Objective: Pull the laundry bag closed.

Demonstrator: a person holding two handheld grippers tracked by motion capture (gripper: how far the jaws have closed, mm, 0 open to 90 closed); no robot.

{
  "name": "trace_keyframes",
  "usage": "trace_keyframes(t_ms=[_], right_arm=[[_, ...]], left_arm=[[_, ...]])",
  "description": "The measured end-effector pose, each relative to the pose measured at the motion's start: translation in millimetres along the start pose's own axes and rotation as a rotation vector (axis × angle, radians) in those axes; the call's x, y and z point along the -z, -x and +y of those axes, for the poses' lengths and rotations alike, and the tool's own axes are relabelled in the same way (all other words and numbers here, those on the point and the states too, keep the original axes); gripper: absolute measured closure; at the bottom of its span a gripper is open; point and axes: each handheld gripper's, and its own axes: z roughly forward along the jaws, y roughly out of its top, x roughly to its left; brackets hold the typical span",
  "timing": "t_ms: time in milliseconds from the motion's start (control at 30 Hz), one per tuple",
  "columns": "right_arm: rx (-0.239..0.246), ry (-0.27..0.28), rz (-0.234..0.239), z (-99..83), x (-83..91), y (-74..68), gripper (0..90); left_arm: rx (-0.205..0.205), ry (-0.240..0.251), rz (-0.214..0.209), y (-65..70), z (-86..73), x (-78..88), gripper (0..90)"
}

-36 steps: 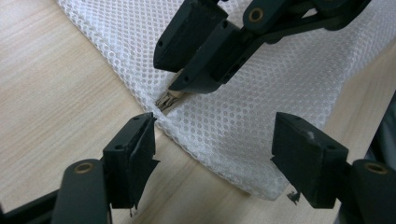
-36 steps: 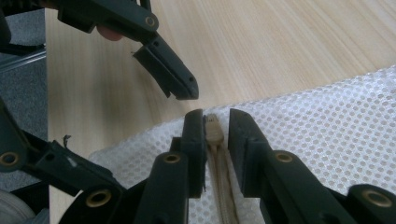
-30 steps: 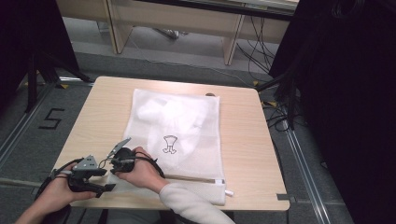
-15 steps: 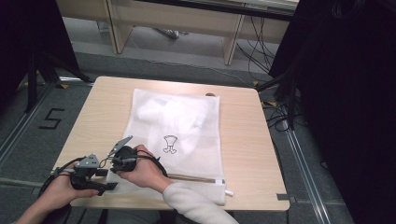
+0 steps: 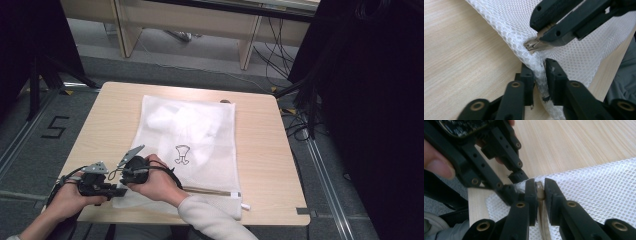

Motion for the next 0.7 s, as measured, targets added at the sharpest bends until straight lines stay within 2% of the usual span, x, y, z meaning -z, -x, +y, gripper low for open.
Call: trace_keyframes(t_ms=[33, 67, 133, 333, 500, 700], right_arm=[[-0.003, -0.002, -0.002, -0.4, 0.6, -0.2, 82.1], [0.023, 0.005, 0.001, -0.5, 0.4, 1.3, 82.1], [0.005, -0.019, 0.000, -2.1, 3.2, 0.3, 82.1], [0.005, -0.043, 0.005, -10.6, 5.1, 1.1, 82.4], [0.008, -0.077, 0.001, -16.3, 5.6, 1.7, 82.5], [0.016, -0.077, 0.006, -19.3, 5.7, 3.5, 82.5]], left_arm=[[0.000, 0.000, 0.000, 0.0, 0.0, 0.0, 80.2], [0.016, -0.001, -0.012, 0.3, 0.5, 1.2, 82.4], [0.020, -0.004, -0.017, -0.2, 0.9, 2.0, 84.2], [0.064, 0.012, -0.026, 1.8, 2.2, 4.7, 85.5], [0.070, 0.017, -0.030, 1.1, 1.6, 6.8, 85.6], [0.065, 0.016, -0.027, 1.1, 1.5, 7.1, 85.6]])
